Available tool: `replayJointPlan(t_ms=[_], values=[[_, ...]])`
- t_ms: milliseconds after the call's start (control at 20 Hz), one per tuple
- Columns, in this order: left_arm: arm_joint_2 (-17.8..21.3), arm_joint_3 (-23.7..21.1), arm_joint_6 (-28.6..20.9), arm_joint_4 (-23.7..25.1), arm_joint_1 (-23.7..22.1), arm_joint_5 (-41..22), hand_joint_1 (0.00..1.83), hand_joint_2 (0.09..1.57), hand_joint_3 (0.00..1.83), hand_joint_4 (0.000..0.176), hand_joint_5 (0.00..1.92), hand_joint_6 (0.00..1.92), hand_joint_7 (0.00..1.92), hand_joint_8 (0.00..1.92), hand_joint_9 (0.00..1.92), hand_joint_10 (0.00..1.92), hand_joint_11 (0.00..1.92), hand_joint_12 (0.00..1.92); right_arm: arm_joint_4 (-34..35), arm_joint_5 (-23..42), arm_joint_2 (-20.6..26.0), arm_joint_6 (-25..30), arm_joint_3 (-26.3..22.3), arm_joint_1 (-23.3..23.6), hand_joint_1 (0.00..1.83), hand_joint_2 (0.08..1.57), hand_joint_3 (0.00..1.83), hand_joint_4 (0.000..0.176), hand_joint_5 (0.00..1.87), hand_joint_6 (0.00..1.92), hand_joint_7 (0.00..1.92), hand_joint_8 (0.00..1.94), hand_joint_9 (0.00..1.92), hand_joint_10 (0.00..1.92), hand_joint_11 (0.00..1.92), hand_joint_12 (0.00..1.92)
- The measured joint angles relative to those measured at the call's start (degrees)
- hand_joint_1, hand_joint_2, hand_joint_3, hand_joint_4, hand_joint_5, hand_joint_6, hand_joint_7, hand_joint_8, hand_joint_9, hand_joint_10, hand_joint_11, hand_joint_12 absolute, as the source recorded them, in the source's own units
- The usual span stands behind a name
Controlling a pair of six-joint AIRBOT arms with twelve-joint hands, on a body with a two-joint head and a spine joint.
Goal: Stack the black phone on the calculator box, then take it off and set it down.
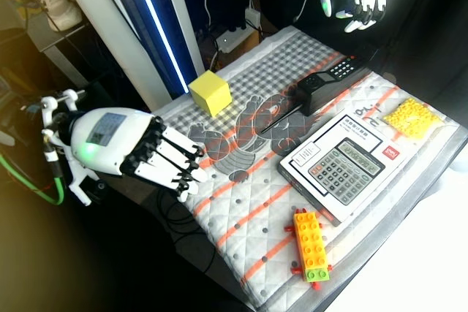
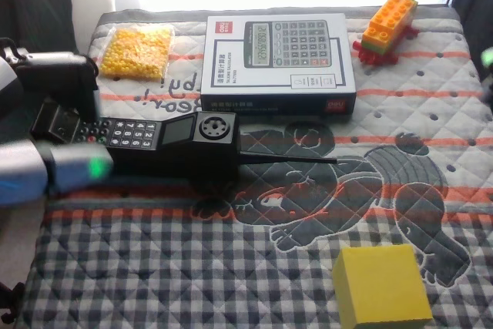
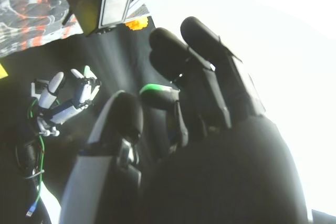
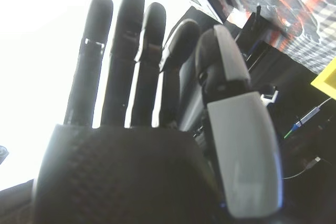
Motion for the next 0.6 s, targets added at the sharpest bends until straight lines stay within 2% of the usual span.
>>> replayJointPlan(t_ms=[50, 100, 150, 200, 250, 300, 350, 450, 500, 550, 600], values=[[-0.2, 0.1, 0.0, 0.1, 0.0, 0.1, 0.53, 1.02, 0.0, 0.103, 0.39, 0.0, 0.33, 0.0, 0.29, 0.01, 0.0, 0.81, -0.2, 0.0, 0.0, -0.1, 0.0, 0.0, 0.14, 1.25, 0.01, 0.123, 0.37, 0.0, 0.19, 0.0, 0.12, 0.0, 0.0, 0.31], [-0.3, 0.1, 0.0, 0.0, 0.0, 0.1, 0.52, 0.95, 0.0, 0.123, 0.33, 0.0, 0.23, 0.0, 0.18, 0.01, 0.0, 0.55, -0.2, 0.0, 0.0, -0.1, 0.0, 0.0, 0.07, 1.23, 0.0, 0.16, 0.28, 0.0, 0.1, 0.0, 0.04, 0.0, 0.0, 0.19], [-0.3, 0.2, 0.0, 0.0, 0.0, 0.3, 0.53, 0.88, 0.0, 0.122, 0.31, 0.0, 0.19, 0.01, 0.13, 0.01, 0.0, 0.37, -0.3, 0.0, 0.0, -0.1, 0.0, 0.0, 0.05, 1.21, 0.0, 0.173, 0.24, 0.0, 0.06, 0.0, 0.01, 0.0, 0.0, 0.09], [-0.4, 0.2, 0.0, 0.0, 0.0, 0.3, 0.56, 0.81, 0.0, 0.125, 0.28, 0.0, 0.14, 0.0, 0.06, 0.01, 0.0, 0.13, -0.3, 0.0, 0.0, -0.1, 0.0, 0.0, 0.03, 1.21, 0.0, 0.175, 0.2, 0.0, 0.01, 0.0, 0.0, 0.0, 0.0, 0.02], [-0.6, 0.3, 0.0, 0.0, 0.0, 0.3, 0.62, 0.77, 0.0, 0.123, 0.27, 0.0, 0.12, 0.0, 0.04, 0.01, 0.0, 0.03, -0.3, 0.0, 0.0, -0.1, 0.0, 0.0, 0.01, 1.21, 0.0, 0.176, 0.18, 0.0, 0.0, 0.0, 0.0, 0.0, 0.0, 0.0], [-0.7, 0.3, 0.0, 0.0, 0.0, 0.4, 0.62, 0.76, 0.0, 0.149, 0.24, 0.0, 0.09, 0.0, 0.03, 0.0, 0.0, 0.0, -0.3, 0.0, 0.0, -0.1, 0.0, 0.0, 0.0, 1.21, 0.0, 0.176, 0.17, 0.0, 0.0, 0.0, 0.0, 0.0, 0.0, 0.0], [-1.1, 0.5, 0.3, 0.0, -0.1, 0.6, 0.6, 0.78, 0.0, 0.165, 0.2, 0.0, 0.07, 0.0, 0.02, 0.0, 0.0, 0.0, -0.3, -0.1, 0.0, -0.1, 0.0, 0.0, 0.0, 1.21, 0.0, 0.176, 0.17, 0.0, 0.0, 0.0, 0.0, 0.0, 0.0, 0.0], [-1.7, 0.6, 4.5, -0.8, -1.4, 1.4, 0.46, 0.83, 0.01, 0.175, 0.13, 0.0, 0.08, 0.01, 0.09, 0.02, 0.08, 0.04, -0.3, -0.3, 0.0, -0.1, 0.0, 0.0, 0.0, 1.2, 0.0, 0.176, 0.16, 0.0, 0.01, 0.0, 0.0, 0.0, 0.0, 0.0], [-2.2, 0.6, 6.7, -1.8, -2.4, 1.5, 0.48, 0.83, 0.0, 0.176, 0.13, 0.0, 0.11, 0.0, 0.12, 0.01, 0.02, 0.28, -0.3, -0.4, 0.0, -0.1, 0.0, 0.0, 0.0, 1.2, 0.0, 0.176, 0.16, 0.0, 0.01, 0.0, 0.0, 0.0, 0.0, 0.0], [-3.6, 1.4, 10.3, -2.4, -4.0, 1.9, 0.59, 0.8, 0.0, 0.176, 0.13, 0.0, 0.11, 0.0, 0.12, 0.0, 0.0, 0.32, -0.3, -0.5, -0.1, -0.1, 0.0, 0.0, 0.0, 1.2, 0.0, 0.176, 0.16, 0.0, 0.01, 0.0, 0.0, 0.0, 0.0, 0.0], [-4.6, 2.1, 11.0, -2.9, -5.0, 2.5, 0.62, 0.77, 0.0, 0.176, 0.14, 0.0, 0.11, 0.0, 0.1, 0.0, 0.0, 0.25, -0.4, -0.5, -0.2, -0.1, 0.0, 0.0, 0.0, 1.21, 0.0, 0.176, 0.17, 0.0, 0.02, 0.01, 0.0, 0.0, 0.0, 0.0]])
